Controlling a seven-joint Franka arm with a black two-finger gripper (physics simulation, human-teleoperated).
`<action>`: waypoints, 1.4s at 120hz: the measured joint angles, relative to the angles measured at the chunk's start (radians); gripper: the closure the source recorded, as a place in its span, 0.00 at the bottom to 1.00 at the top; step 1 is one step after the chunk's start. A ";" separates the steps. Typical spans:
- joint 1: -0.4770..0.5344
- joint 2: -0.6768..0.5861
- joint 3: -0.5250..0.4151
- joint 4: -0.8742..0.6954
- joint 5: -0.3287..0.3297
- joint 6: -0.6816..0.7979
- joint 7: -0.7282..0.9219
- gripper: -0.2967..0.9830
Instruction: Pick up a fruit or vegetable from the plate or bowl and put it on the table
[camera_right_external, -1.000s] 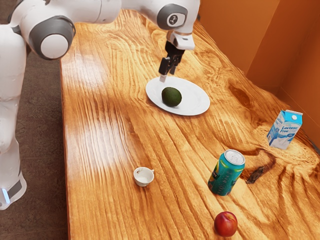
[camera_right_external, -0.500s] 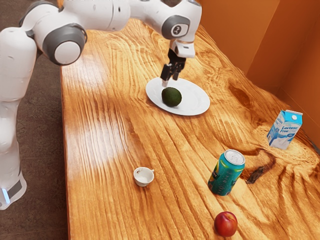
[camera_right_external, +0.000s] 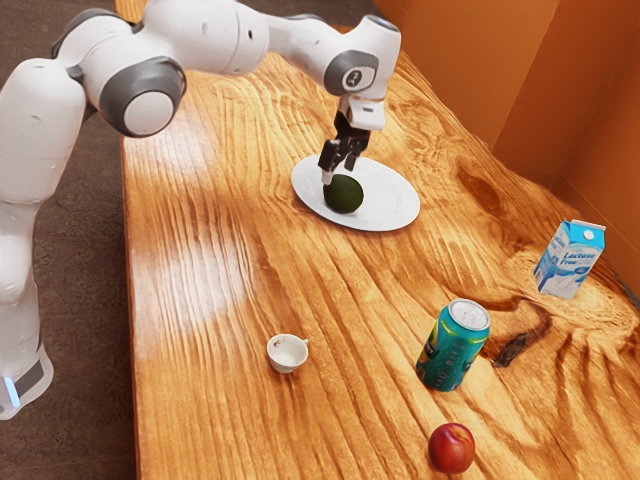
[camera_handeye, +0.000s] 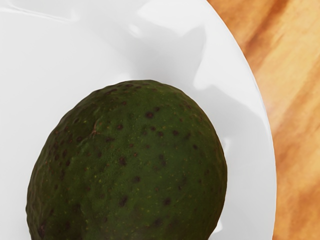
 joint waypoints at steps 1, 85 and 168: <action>0.000 0.000 0.000 0.000 0.000 0.000 0.001 0.23; -0.001 0.033 -0.011 0.001 -0.008 0.020 0.043 0.23; -0.001 0.061 -0.011 0.001 -0.021 0.034 0.051 0.46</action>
